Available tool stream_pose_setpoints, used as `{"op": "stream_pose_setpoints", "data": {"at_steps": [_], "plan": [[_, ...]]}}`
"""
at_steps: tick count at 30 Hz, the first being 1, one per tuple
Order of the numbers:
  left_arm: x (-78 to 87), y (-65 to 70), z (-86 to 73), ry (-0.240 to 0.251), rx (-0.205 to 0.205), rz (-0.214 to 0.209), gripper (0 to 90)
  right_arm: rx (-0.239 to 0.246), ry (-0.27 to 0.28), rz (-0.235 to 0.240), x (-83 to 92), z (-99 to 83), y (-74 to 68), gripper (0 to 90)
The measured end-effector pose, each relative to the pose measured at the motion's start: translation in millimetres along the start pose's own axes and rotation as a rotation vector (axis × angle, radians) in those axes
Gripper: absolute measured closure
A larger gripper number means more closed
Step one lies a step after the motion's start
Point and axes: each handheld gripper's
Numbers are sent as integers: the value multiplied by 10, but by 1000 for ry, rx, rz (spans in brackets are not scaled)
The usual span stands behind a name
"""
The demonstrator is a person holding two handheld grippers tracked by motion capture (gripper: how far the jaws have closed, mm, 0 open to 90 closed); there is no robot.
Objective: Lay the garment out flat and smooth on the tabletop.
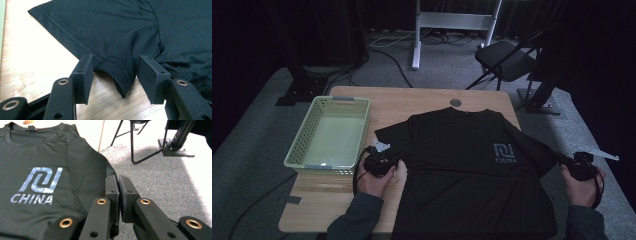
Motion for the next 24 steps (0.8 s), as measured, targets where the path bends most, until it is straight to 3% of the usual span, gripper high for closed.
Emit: {"op": "stream_pose_setpoints", "data": {"at_steps": [24], "plan": [[-1,1,0,0,0,0,475,2,8,-32,2,203,112,862]]}}
Point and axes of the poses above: each handheld gripper's, and its own axes: x roughly backward along the jaws, z roughly out of its top, y roughly to its right, and after that the axes turned 9 degrees about y, right-handed
